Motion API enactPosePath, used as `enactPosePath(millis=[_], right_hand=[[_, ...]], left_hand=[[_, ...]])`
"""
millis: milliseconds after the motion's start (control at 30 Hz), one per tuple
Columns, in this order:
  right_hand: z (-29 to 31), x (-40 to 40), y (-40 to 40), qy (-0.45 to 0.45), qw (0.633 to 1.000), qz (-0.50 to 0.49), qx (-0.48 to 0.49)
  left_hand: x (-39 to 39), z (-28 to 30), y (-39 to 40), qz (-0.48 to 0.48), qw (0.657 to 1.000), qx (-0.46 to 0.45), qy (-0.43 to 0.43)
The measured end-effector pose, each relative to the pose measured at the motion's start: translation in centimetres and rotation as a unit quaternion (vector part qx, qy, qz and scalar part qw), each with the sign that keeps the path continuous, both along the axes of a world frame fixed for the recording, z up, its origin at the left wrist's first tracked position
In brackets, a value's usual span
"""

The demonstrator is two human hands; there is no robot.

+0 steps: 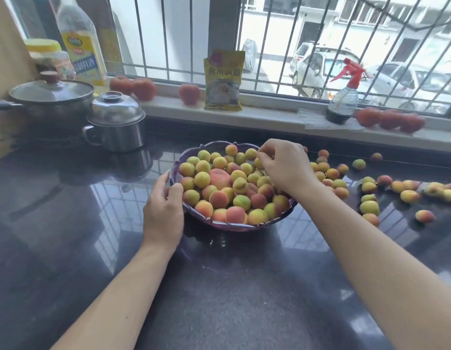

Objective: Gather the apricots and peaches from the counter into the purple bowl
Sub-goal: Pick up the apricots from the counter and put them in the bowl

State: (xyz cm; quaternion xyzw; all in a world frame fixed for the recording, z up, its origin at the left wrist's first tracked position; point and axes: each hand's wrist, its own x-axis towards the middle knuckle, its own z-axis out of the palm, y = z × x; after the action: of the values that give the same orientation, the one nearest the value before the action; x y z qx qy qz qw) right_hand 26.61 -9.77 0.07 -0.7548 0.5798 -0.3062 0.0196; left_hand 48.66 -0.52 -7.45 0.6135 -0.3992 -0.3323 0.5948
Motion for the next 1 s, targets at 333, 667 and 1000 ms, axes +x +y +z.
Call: enactPosePath(millis=[333,667,1000], right_hand=[[-6.1,-6.5,6.3,-0.125,0.975,-0.148,-0.107],[-7.1,-11.8,6.3,-0.022,0.907,-0.41,0.096],[-6.8,-11.8,6.9,-0.03,0.914,-0.39,0.104]], left_hand=[[-0.3,0.3,0.3,0.003,1.0,0.004,-0.004],[-0.3,0.5,0.9,0.009,1.0,0.001,-0.012],[-0.4,0.4,0.8,0.008,1.0,-0.006,-0.016]])
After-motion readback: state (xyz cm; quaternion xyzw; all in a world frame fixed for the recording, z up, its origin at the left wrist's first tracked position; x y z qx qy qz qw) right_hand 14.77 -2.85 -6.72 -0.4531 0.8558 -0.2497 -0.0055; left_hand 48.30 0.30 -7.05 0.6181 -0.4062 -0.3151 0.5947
